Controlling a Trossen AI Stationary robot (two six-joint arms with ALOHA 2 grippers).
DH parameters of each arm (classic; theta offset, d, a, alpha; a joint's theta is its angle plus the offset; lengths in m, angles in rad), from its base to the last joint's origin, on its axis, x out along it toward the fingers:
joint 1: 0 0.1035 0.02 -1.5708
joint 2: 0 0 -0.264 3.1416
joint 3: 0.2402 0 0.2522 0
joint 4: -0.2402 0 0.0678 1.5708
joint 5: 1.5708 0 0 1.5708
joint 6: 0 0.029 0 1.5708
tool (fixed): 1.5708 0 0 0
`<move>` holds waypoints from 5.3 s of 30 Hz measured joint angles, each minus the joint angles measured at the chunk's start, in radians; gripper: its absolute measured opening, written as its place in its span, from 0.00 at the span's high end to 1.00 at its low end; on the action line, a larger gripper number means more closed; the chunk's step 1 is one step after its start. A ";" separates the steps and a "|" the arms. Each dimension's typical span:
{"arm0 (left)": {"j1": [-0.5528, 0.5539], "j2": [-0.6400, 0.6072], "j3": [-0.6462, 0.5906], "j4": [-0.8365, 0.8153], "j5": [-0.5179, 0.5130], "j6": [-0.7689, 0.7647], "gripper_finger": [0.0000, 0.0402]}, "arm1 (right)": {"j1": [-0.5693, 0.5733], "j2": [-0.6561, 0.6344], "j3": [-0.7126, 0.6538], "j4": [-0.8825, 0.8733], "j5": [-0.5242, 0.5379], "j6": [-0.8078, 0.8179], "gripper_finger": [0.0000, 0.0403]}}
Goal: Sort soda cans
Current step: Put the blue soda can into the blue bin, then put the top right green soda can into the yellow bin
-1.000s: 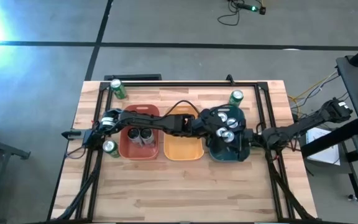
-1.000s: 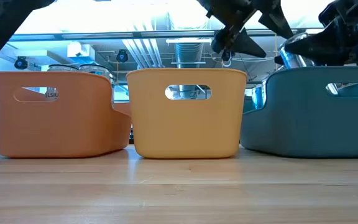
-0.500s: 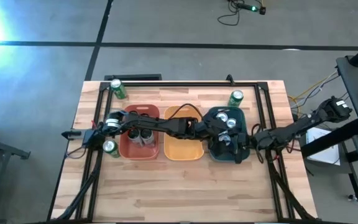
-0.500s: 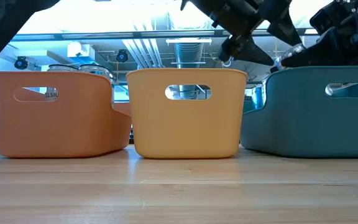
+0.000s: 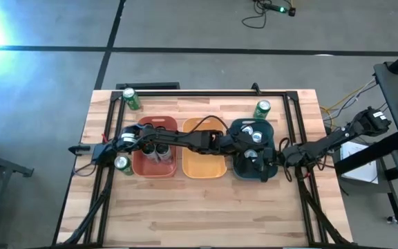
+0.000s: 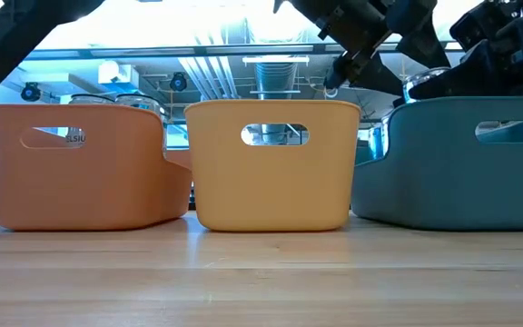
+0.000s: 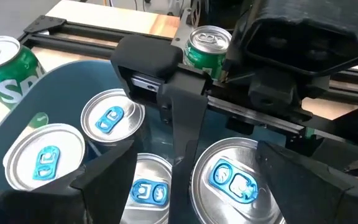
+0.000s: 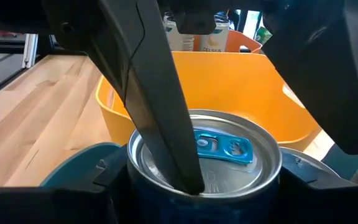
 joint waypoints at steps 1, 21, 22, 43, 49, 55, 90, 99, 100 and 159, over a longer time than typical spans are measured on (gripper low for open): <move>0.000 0.000 -0.004 0.003 0.000 -0.002 0.20 | 0.000 0.000 0.000 0.000 0.000 0.001 0.41; -0.001 0.004 0.000 -0.035 0.003 0.035 0.20 | -0.001 -0.019 0.087 -0.211 -0.002 0.082 0.37; -0.001 0.004 0.006 -0.042 0.003 0.036 0.20 | -0.001 -0.024 0.106 -0.253 -0.004 0.083 0.38; -0.001 -0.056 0.200 -0.439 -0.001 0.075 0.22 | -0.001 -0.081 0.356 -0.717 -0.005 0.112 0.45; -0.016 -0.119 0.126 -0.592 -0.002 0.032 0.23 | 0.000 -0.091 0.530 -1.010 -0.005 0.171 0.41; -0.028 -0.116 -0.007 -0.480 0.009 -0.042 0.26 | 0.000 -0.089 0.673 -1.272 -0.013 0.347 0.41; 0.035 0.175 0.103 -0.226 0.177 0.059 1.00 | 0.000 -0.085 0.763 -1.518 -0.191 0.708 0.55; 0.047 0.202 0.182 -0.238 0.179 -0.009 1.00 | 0.000 -0.017 0.706 -1.568 -0.216 0.936 0.56; 0.047 0.196 0.182 -0.264 0.177 -0.010 1.00 | 0.000 -0.004 0.701 -1.568 -0.232 0.968 0.56; 0.012 -0.758 -0.418 -0.435 0.177 0.236 1.00 | -0.068 0.290 1.138 -1.915 0.005 1.425 0.55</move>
